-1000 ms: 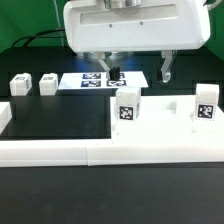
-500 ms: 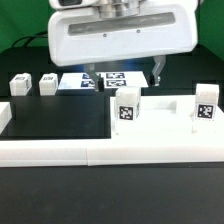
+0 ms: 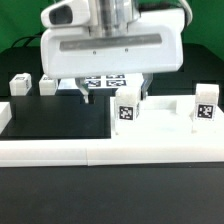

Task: Assemble square table

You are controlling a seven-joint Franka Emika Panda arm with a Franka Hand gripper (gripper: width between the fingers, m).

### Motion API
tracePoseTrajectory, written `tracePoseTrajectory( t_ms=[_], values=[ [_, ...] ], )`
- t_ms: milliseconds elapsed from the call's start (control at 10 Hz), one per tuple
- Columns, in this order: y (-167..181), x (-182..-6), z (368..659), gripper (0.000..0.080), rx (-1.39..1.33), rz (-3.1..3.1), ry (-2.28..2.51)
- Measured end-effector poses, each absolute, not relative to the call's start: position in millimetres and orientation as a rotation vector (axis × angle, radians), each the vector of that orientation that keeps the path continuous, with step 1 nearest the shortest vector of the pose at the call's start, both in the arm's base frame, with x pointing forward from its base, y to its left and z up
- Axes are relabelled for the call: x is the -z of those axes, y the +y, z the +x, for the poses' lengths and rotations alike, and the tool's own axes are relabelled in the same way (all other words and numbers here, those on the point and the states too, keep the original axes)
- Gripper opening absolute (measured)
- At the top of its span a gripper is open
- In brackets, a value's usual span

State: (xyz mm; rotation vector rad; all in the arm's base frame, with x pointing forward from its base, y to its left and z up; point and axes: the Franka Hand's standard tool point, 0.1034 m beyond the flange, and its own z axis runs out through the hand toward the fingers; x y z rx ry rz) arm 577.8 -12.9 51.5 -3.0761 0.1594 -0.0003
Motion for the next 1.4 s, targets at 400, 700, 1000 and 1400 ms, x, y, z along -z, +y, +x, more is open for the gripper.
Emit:
tracePoseTrajectory(
  t_ms=[400,700,1000,1400],
  values=[
    [-6,-12.5,567,0.0649,-0.003,-3.097,0.202],
    [-13,-14.5,570,0.0549,0.006,-3.098,0.219],
    [-14,-14.3,570,0.0231,0.006,-3.098,0.22],
    [-15,-14.1,570,0.0065,0.004,-3.101,0.201]
  ],
)
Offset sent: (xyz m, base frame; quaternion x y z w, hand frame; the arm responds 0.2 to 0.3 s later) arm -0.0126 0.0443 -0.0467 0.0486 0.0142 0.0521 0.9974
